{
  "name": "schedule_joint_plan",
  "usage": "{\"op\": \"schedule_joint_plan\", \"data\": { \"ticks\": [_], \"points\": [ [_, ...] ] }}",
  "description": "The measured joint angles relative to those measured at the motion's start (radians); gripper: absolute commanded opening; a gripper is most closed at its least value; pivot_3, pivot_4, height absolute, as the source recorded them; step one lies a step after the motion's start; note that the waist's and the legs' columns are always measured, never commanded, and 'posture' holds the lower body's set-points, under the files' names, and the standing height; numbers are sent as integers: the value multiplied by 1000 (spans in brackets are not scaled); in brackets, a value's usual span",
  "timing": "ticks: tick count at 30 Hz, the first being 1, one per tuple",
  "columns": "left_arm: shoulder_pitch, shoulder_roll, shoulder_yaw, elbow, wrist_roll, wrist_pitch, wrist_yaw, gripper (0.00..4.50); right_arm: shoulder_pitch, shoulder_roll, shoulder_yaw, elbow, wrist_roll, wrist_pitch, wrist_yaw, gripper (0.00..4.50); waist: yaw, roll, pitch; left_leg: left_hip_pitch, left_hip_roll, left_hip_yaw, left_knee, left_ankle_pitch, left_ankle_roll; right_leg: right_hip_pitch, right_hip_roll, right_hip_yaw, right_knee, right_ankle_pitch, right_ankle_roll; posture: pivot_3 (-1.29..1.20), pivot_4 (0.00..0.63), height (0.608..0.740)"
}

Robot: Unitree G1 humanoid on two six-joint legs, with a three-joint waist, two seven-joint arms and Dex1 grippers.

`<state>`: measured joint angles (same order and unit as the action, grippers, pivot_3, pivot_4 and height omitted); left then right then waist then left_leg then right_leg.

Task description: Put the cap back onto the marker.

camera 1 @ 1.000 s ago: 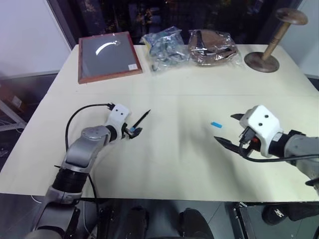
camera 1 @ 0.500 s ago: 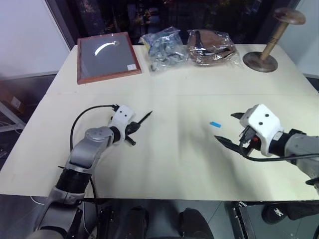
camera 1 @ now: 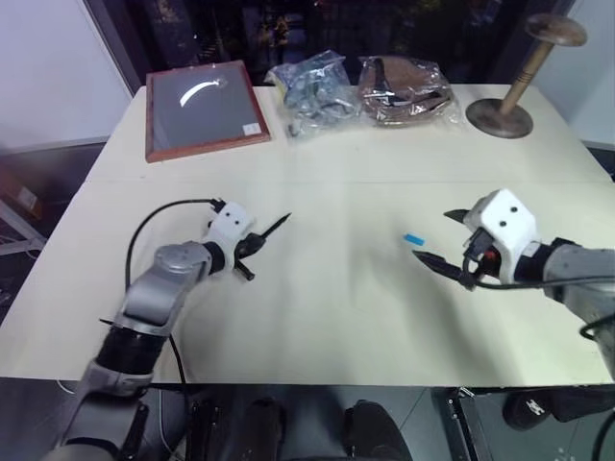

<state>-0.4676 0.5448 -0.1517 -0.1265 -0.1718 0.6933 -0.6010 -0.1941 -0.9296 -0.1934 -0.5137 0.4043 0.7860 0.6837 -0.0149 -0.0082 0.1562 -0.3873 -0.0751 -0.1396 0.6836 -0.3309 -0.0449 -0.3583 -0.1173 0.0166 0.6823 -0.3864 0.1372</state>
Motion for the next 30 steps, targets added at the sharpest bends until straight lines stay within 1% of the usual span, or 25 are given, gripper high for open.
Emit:
{"op": "schedule_joint_plan", "data": {
  "ticks": [3,8,12,18,24,30],
  "points": [
    [-16,44,4,-86,-7,-7,-45,56,-56,30,60,130,-22,-68,26,4500,2,0,0,0,0,0,0,0,0,0,0,0,0,0,0,0,150,740],
    [-16,72,13,-204,-54,30,-90,56,-144,70,134,367,-86,-200,72,4500,0,0,0,0,0,0,-1,0,0,0,0,0,0,0,0,0,150,740],
    [-13,79,21,-245,-63,58,-88,56,-182,99,185,500,-132,-288,109,4500,-3,0,0,0,0,0,-1,0,0,0,0,0,0,0,0,0,150,740],
    [8,78,42,-311,-80,108,-57,56,-250,129,224,686,-197,-400,149,4500,-3,0,0,0,0,0,-1,0,0,0,0,0,0,0,0,0,150,740],
    [31,82,53,-332,-87,133,-45,56,-283,161,229,815,-235,-471,181,4500,-3,0,0,0,0,0,0,0,0,0,0,0,0,0,0,0,150,740],
    [31,94,71,-348,-95,135,-35,56,-299,167,228,875,-246,-525,212,4500,-3,0,0,0,0,0,0,0,0,0,0,0,-1,0,0,0,150,740]
  ]
}}
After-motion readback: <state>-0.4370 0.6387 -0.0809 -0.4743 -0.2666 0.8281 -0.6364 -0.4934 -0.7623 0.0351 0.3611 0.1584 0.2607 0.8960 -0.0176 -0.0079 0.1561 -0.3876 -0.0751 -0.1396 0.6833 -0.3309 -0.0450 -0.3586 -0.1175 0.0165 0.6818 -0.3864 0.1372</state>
